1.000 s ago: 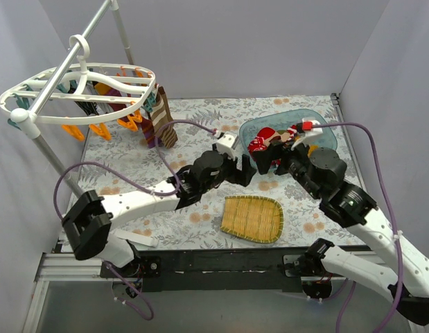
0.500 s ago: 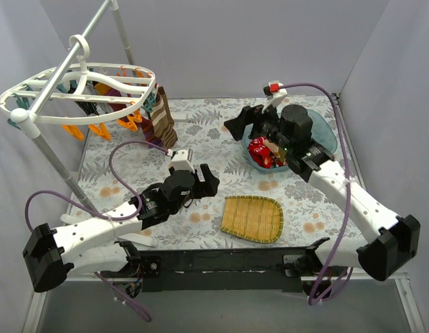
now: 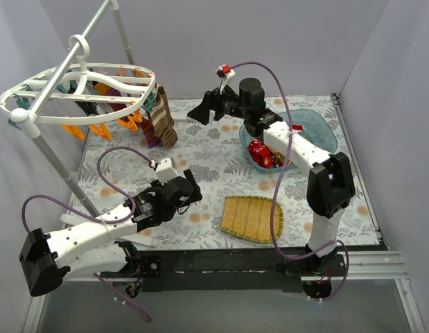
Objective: Remove the socks clipped to the hanger
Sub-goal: Remove the sock from the hanger.
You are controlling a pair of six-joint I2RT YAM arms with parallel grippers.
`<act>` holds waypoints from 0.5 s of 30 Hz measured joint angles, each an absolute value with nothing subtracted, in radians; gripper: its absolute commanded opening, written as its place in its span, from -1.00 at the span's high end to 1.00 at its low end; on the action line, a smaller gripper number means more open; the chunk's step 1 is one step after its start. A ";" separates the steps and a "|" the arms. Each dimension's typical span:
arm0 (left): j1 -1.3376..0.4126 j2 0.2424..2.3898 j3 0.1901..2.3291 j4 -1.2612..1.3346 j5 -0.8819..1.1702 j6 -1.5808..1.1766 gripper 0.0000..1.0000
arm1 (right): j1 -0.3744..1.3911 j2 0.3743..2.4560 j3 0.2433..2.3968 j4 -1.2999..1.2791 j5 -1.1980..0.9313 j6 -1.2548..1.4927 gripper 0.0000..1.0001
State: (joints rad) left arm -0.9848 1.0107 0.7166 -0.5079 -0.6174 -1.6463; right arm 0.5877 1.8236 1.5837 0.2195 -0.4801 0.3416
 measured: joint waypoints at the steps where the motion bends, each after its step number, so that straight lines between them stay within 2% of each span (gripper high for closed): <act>1: -0.985 1.001 0.714 -0.525 -0.622 -1.660 -0.61 | 0.588 1.869 1.627 0.224 -0.498 0.342 -0.80; 10: -0.985 0.957 0.625 -0.641 -0.621 -1.795 -0.61 | 0.635 2.164 1.897 0.236 -0.554 0.337 -0.76; 15: -0.985 0.873 0.567 -0.685 -0.585 -1.853 -0.61 | 0.679 2.243 1.942 0.256 -0.548 0.342 -0.76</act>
